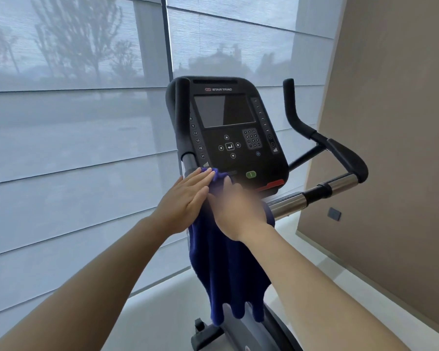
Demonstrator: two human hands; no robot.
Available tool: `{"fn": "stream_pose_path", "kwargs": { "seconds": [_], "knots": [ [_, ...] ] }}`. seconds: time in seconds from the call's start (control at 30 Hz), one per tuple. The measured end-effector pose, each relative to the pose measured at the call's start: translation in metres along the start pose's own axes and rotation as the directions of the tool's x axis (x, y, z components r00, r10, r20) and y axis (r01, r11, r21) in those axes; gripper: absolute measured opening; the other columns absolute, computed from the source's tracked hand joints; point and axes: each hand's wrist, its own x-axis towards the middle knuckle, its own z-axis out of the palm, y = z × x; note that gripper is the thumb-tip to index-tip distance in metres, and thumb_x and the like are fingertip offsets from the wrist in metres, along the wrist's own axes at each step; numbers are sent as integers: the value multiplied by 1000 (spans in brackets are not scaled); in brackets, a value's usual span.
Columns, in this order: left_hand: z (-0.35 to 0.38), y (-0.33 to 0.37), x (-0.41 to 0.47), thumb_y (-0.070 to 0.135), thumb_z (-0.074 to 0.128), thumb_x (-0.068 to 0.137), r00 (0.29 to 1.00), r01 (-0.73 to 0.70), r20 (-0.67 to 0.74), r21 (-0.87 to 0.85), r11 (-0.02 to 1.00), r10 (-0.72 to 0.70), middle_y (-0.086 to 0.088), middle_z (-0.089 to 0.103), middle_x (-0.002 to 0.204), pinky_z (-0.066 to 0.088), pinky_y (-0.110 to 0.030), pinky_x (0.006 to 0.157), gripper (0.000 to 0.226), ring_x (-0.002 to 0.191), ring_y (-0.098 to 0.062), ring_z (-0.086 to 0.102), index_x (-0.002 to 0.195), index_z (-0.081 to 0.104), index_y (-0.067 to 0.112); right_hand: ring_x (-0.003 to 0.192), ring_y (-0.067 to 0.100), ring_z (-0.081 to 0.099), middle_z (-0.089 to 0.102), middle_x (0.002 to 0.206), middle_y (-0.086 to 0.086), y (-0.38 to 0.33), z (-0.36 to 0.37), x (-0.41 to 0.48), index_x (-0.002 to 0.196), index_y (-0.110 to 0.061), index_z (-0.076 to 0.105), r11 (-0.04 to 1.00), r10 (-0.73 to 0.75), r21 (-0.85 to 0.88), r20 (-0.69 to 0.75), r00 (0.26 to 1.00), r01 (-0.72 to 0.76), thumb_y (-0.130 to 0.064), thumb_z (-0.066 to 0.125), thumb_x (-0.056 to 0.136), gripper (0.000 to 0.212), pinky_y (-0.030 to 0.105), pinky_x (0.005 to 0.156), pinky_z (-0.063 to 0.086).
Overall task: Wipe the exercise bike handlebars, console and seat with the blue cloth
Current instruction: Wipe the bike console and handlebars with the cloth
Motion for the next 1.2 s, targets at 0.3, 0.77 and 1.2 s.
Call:
{"fn": "stream_pose_path", "kwargs": {
  "seconds": [0.3, 0.77, 1.2],
  "knots": [
    [3, -5, -9, 33, 22, 100, 990, -139, 37, 201, 970, 135, 6, 16, 156, 1, -30, 113, 50, 144, -12, 4, 148, 14, 21, 110, 24, 53, 58, 126, 5, -8, 9, -26, 136, -11, 42, 999, 26, -32, -257, 966, -35, -35, 28, 96, 49, 40, 91, 40],
    [14, 0, -9, 34, 21, 99, 945, -316, 35, 340, 886, 324, 0, 14, 156, -1, -31, 114, 53, 144, -15, 9, 148, 15, 15, 126, 20, 45, 54, 134, 4, 2, 23, -45, 133, -13, 48, 997, 55, 69, -391, 919, -30, -34, 25, 98, 46, 39, 108, 33],
    [22, 20, -4, 33, 27, 94, 947, -309, 31, 362, 880, 320, -5, 17, 156, -9, -29, 111, 59, 144, -19, 10, 147, 18, 10, 107, 23, 60, 65, 116, 9, 42, 20, -34, 123, -6, 56, 988, -154, -32, -405, 901, 154, -31, 30, 95, 46, 37, 98, 41]
  ]
}}
